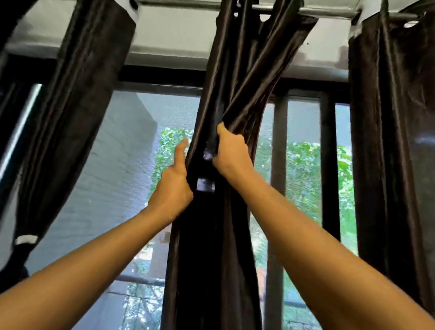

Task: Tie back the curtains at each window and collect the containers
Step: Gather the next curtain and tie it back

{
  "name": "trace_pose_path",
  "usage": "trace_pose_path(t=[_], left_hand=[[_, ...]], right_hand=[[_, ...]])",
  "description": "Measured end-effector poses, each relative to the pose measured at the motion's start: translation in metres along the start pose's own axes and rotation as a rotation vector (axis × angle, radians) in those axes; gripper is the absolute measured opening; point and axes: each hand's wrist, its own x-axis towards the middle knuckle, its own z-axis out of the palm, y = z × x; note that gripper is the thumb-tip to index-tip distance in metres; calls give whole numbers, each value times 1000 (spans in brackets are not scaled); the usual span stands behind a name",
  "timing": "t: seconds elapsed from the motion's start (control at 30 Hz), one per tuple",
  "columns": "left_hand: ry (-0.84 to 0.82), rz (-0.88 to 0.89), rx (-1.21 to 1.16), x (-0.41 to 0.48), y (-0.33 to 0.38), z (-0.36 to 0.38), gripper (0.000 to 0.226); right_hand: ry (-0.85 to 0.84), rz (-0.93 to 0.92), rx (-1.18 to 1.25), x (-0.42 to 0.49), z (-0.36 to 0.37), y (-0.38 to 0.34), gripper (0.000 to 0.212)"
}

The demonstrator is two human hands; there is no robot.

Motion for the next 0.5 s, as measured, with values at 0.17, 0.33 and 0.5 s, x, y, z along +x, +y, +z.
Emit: trace_pose_path(t=[0.17,0.33,0.5], left_hand=[[-14,-73,-62,7,-31,-13,52],[78,37,-3,3,-49,-15,56],[52,141,49,1,-49,5,74]], right_hand=[[13,-117,117,13,24,-57,59],[30,-142,179,18,28,-64,59],[135,-116,229,-6,27,-28,58]])
